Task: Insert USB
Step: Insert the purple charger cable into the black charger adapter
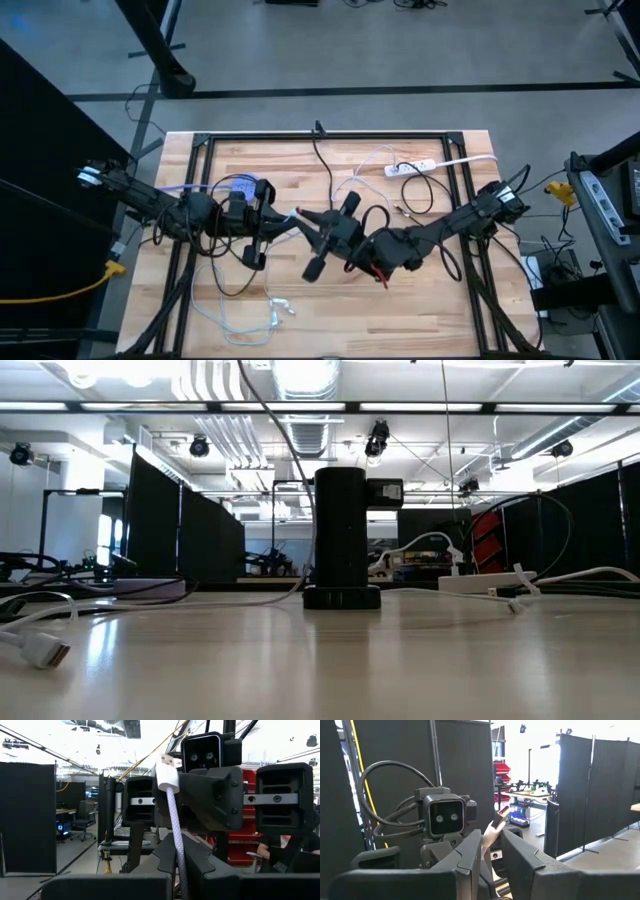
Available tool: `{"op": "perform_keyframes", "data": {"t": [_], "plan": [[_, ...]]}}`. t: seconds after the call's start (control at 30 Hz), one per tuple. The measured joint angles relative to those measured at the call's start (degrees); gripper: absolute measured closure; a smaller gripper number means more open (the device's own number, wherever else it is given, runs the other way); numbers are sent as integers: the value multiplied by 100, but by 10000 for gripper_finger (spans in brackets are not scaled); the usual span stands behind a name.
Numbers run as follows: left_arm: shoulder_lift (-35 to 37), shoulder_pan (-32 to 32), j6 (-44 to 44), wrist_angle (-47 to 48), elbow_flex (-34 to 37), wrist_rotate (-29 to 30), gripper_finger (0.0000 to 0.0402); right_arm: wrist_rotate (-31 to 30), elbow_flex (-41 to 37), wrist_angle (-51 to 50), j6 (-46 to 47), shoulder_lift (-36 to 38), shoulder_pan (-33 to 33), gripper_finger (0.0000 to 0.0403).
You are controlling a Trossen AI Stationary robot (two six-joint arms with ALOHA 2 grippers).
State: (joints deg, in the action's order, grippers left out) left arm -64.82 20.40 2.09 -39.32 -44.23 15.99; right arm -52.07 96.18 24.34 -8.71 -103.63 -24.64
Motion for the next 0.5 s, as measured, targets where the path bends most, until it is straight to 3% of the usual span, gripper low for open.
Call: {"op": "perform_keyframes", "data": {"t": [0.17,0.3,0.5], "plan": [[0,0,0,52,0,0,402,1,0,-24,35,0,27,350],[0,0,44,113,0,2,402,17,0,-62,61,0,30,391],[-2,0,44,288,0,2,399,17,0,-163,180,0,41,394]]}}
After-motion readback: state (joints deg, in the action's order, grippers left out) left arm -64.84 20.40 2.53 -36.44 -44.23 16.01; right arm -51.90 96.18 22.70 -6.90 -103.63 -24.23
